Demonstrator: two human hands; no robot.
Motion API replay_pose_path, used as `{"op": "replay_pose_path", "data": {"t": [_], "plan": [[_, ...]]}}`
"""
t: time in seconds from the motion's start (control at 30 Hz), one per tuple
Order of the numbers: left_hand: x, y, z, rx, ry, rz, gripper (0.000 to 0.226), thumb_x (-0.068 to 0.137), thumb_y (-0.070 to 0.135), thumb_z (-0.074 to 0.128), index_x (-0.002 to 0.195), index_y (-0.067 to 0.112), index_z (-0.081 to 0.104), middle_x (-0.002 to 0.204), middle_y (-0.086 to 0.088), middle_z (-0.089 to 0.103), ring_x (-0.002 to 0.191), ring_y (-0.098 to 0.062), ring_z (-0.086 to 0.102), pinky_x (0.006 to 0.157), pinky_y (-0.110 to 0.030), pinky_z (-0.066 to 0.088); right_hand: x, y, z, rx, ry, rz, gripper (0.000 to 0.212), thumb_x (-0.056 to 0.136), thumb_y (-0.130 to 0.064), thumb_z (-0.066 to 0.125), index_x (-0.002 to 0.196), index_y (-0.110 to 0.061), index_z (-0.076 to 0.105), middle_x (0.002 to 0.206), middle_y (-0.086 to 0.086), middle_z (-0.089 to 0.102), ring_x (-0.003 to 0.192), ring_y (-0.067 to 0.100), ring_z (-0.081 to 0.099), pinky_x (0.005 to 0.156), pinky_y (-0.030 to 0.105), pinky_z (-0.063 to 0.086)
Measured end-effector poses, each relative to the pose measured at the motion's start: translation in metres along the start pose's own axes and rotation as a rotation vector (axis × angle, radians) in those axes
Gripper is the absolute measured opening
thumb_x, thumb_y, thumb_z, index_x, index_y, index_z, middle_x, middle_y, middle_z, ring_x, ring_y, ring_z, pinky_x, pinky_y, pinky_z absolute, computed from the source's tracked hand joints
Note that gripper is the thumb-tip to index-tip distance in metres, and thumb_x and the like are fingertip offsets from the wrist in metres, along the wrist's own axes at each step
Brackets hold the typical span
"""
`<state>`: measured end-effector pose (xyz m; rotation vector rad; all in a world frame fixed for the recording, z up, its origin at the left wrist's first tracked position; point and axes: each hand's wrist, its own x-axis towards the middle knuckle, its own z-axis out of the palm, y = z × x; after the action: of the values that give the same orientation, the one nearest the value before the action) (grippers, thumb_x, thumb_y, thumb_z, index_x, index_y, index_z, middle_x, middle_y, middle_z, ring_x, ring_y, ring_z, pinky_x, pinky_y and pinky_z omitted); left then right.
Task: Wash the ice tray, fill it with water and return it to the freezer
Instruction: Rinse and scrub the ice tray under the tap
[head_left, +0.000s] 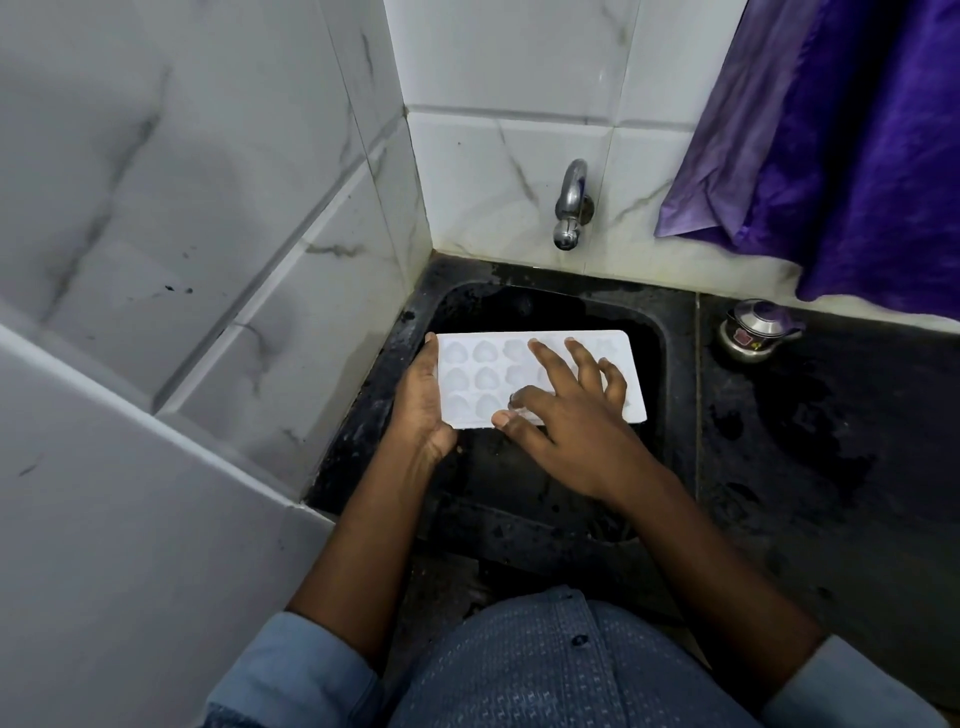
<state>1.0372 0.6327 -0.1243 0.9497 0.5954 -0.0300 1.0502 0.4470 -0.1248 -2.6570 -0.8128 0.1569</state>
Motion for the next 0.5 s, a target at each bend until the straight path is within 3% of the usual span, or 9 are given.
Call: {"op": "replay_pose_path", "data": {"t": [0.07, 0.2, 0.37, 0.5], "plan": [[-0.0001, 0.0005, 0.0006, 0.007, -0.008, 0.004, 0.058, 0.110, 0.055, 0.035, 0.114, 0.010, 0.072, 0.104, -0.015, 0.081, 0.082, -0.031, 0.079, 0.072, -0.040, 0.063, -0.0006, 0.0008, 0.0002, -0.003, -0.022, 0.000, 0.074, 0.093, -0.080, 0.014, 0.126, -0.040, 0.066, 0.175, -0.005, 0.006, 0.159, 0.025, -0.014, 0.123, 0.056, -0.013], [0.0029, -0.0008, -0.0012, 0.004, 0.025, 0.006, 0.061, 0.110, 0.057, 0.037, 0.124, 0.008, 0.070, 0.114, -0.018, 0.079, 0.095, -0.037, 0.076, 0.086, -0.048, 0.059, -0.0004, 0.0024, -0.0013, 0.013, 0.015, -0.004, 0.070, 0.093, -0.080, 0.016, 0.121, -0.041, 0.067, 0.174, -0.006, 0.007, 0.159, 0.024, -0.013, 0.122, 0.054, -0.012], [0.0063, -0.0025, -0.0024, 0.006, 0.023, 0.009, 0.060, 0.110, 0.057, 0.037, 0.122, 0.008, 0.071, 0.117, -0.019, 0.077, 0.094, -0.036, 0.077, 0.084, -0.048, 0.061, -0.0009, 0.0034, -0.0002, -0.008, -0.057, 0.000, 0.077, 0.090, -0.082, 0.012, 0.133, -0.042, 0.062, 0.175, -0.004, 0.004, 0.159, 0.025, -0.015, 0.122, 0.055, -0.012], [0.0083, -0.0036, -0.0039, 0.006, 0.026, -0.003, 0.060, 0.110, 0.057, 0.037, 0.121, 0.009, 0.071, 0.115, -0.018, 0.078, 0.091, -0.035, 0.078, 0.081, -0.045, 0.062, -0.0012, 0.0045, 0.0002, 0.017, -0.018, -0.007, 0.064, 0.095, -0.078, 0.023, 0.125, -0.040, 0.065, 0.174, -0.006, 0.008, 0.159, 0.024, -0.012, 0.122, 0.052, -0.011]]}}
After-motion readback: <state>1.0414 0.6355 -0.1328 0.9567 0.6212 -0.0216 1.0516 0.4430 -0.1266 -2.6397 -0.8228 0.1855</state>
